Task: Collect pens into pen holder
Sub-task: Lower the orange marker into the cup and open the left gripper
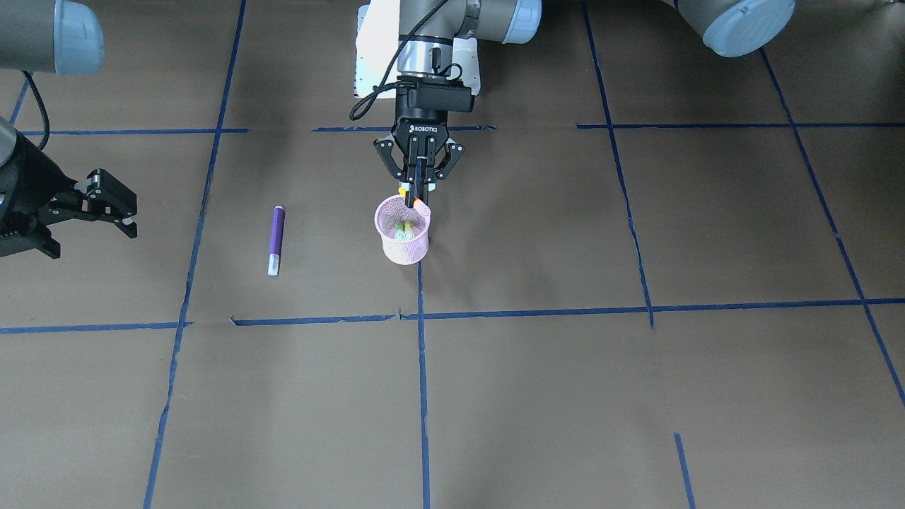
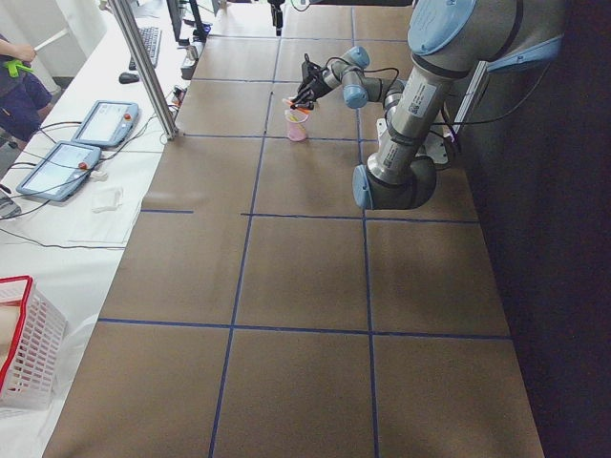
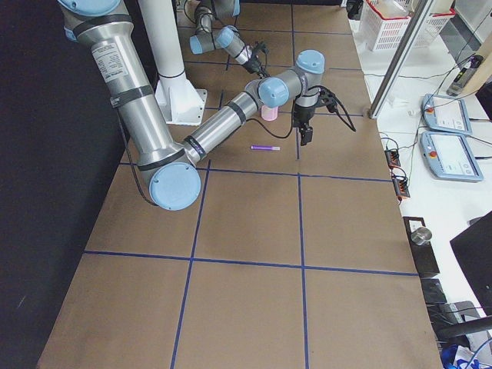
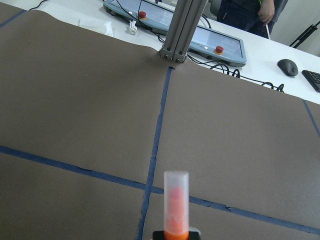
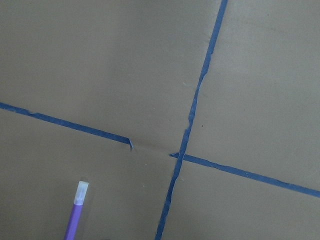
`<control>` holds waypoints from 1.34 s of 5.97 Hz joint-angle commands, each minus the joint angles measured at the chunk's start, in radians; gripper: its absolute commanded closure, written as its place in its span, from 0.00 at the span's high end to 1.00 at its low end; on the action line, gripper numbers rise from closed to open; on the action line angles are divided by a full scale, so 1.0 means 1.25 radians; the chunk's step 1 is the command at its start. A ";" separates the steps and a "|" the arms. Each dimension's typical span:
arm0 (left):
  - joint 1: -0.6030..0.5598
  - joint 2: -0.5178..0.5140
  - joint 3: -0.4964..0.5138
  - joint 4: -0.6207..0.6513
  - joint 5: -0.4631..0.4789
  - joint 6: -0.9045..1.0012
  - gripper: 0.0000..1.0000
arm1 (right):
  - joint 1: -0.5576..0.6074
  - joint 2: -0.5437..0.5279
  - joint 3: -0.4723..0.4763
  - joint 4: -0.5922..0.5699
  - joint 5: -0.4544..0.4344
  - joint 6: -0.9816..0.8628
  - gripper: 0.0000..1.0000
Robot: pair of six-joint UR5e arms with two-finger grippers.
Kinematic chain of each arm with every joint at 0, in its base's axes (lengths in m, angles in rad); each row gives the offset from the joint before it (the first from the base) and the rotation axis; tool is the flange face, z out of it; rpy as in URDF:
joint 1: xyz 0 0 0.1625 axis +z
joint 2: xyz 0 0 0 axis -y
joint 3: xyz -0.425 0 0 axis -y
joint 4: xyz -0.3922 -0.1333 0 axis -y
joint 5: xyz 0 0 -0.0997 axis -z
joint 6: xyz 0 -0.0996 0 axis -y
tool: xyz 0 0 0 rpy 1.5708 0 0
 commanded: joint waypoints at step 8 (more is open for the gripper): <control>-0.011 -0.029 0.026 0.001 -0.063 0.020 1.00 | -0.001 0.000 0.001 0.000 -0.001 0.003 1.00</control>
